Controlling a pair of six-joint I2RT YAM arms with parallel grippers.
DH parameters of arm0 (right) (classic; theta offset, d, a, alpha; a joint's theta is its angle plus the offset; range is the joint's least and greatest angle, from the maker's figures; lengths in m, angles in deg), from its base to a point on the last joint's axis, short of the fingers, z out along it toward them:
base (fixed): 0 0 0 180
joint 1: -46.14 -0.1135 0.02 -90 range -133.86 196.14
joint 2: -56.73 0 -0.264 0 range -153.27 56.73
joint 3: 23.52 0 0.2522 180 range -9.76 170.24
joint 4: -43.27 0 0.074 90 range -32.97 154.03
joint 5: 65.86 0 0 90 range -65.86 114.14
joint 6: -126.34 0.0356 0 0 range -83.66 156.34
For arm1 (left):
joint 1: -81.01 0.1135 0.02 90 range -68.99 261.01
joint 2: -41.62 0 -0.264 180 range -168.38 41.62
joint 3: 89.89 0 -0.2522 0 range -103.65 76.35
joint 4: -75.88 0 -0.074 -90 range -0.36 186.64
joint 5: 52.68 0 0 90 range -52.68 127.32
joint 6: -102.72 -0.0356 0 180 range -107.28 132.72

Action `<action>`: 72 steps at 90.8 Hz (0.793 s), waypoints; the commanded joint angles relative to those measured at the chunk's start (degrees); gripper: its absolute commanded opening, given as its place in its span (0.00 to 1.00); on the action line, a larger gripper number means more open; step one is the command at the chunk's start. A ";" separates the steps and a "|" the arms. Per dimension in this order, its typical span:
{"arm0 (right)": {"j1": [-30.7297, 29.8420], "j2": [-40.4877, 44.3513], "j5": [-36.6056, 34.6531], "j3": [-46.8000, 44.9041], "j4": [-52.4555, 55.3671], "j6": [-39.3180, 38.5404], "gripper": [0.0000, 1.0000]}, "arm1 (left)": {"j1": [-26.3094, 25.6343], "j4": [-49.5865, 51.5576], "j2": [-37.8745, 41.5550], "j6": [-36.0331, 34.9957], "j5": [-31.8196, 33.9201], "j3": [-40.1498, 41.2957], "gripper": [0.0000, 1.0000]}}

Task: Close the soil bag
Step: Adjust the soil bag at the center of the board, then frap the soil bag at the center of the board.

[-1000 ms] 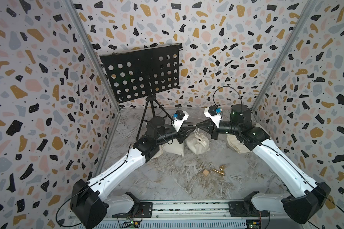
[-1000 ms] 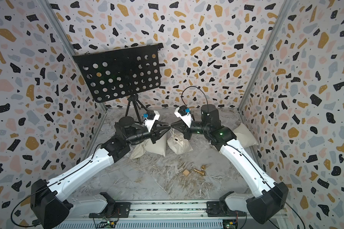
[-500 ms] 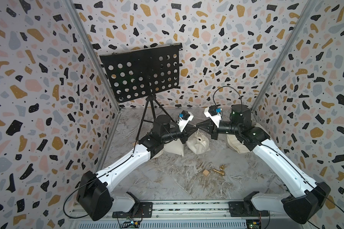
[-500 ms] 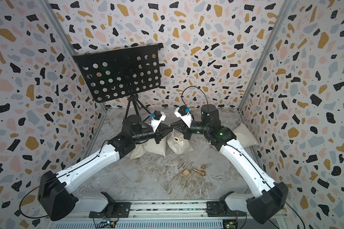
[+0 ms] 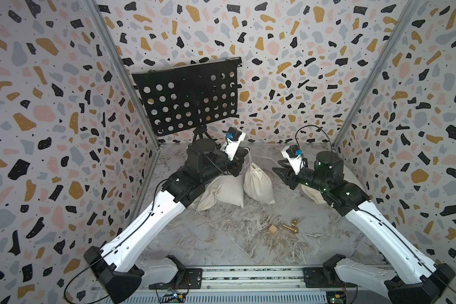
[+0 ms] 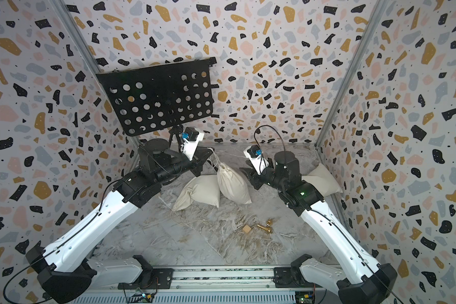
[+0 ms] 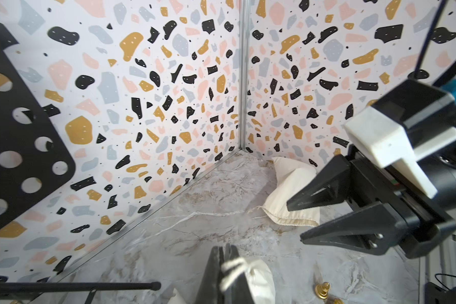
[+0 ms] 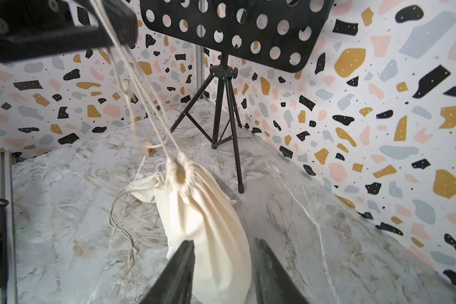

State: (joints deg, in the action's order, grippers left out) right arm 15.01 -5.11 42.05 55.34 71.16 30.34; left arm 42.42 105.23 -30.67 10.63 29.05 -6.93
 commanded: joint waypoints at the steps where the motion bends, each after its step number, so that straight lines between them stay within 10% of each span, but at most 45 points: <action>1: -1.98 1.63 -4.67 -3.20 -5.13 4.77 0.44 | -1.57 3.35 -1.07 -3.50 7.93 -5.21 0.00; 33: -6.60 -5.46 1.61 -3.16 -16.04 6.59 0.56 | -5.65 9.74 -3.98 -8.57 13.90 -11.20 0.00; 72: -6.66 -14.55 11.01 6.69 -15.54 9.33 0.37 | -6.24 9.11 -1.44 -10.21 13.22 -10.61 0.00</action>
State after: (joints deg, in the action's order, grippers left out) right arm 8.47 -18.84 49.61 59.21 56.86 37.86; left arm 36.56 118.08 -34.43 1.28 42.34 -15.57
